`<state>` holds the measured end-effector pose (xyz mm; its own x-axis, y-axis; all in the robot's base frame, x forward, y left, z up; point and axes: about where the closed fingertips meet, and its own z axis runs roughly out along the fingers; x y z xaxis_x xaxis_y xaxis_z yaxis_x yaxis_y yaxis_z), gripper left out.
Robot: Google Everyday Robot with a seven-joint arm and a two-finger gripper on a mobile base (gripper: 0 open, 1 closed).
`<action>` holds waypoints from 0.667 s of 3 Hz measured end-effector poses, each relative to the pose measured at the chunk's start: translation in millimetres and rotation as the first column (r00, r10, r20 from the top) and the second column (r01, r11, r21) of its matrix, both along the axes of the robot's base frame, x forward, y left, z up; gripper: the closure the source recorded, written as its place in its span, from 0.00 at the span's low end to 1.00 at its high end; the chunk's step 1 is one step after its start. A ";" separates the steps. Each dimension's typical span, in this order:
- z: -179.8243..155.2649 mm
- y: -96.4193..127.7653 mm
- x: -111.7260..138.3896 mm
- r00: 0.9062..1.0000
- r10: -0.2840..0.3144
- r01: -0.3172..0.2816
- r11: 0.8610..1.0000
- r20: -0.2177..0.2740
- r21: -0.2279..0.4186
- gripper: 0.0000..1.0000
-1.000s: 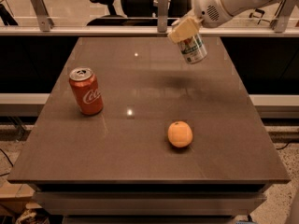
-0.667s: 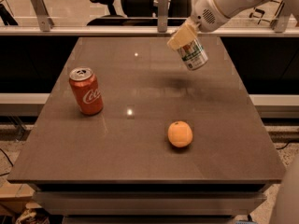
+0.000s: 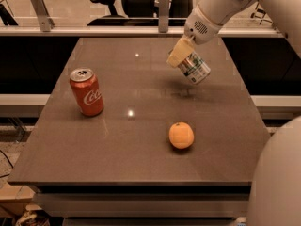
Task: Knock 7up can over
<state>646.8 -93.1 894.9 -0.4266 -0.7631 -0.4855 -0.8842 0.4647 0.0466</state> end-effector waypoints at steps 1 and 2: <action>-14.4 0.0 -9.3 0.999 0.007 -0.009 0.999 -0.050 -0.053 1.00; -28.6 -0.6 -19.2 0.996 0.020 -0.032 0.989 -0.082 -0.142 1.00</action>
Offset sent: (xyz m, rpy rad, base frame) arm -0.0330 -0.0078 -0.0427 -0.2713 0.1151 0.0437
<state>627.6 -93.6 866.3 -0.4388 -0.8334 -0.3359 -0.8922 0.4484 0.0529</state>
